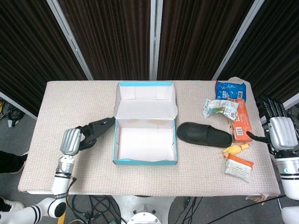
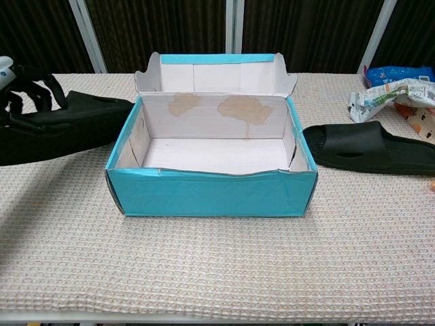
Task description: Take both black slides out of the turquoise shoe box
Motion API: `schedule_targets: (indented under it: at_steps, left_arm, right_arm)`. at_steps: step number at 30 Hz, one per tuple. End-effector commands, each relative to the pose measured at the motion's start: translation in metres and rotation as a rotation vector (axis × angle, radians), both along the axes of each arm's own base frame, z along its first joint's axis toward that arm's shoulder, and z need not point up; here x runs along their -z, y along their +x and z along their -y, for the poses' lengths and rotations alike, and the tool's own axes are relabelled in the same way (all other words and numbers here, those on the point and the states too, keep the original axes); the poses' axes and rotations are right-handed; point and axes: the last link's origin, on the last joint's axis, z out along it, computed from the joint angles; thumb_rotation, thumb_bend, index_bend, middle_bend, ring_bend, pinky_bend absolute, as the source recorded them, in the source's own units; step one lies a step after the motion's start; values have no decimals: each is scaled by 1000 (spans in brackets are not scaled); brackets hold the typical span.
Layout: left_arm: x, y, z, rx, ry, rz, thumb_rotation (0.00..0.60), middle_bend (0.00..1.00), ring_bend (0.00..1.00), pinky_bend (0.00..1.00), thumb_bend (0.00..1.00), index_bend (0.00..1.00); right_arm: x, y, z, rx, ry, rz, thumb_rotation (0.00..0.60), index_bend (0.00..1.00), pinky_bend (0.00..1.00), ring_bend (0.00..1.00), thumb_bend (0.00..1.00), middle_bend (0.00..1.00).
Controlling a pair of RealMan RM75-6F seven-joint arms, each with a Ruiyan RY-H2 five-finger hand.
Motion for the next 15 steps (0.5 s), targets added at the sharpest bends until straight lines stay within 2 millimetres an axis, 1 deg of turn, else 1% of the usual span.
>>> schedule_targets:
  at_steps: [1,2,4,8,11,13,15]
  left_arm:
    - [-4,10,6,34,-65,-9,600,131,70,299,48,95]
    - [-7,11,8,41,-69,-9,600,99,33,246,33,83]
    - [-15,12,12,57,-82,-21,600,80,11,213,17,76]
    - [-37,7,23,62,-103,-50,600,74,5,197,0,74]
    - [-58,-6,31,41,-98,-74,600,75,5,194,0,73]
    - [-73,-17,34,9,-75,-79,600,75,5,191,0,74]
    - [-83,-28,36,-25,-61,-72,600,74,5,183,0,74]
  right_arm:
    - [-1,-1,-1,5,-1,-1,600,0,0,0,0,0]
    - [0,-2,-1,7,2,-2,600,0,0,0,0,0]
    - [1,-5,-4,17,10,-5,600,0,0,0,0,0]
    - [8,-12,-15,59,65,2,600,0,0,0,0,0]
    - [12,-16,-25,79,110,3,600,0,0,0,0,0]
    - [16,-20,-32,99,148,16,600,0,0,0,0,0]
    - [19,-23,-37,114,173,22,600,0,0,0,0,0]
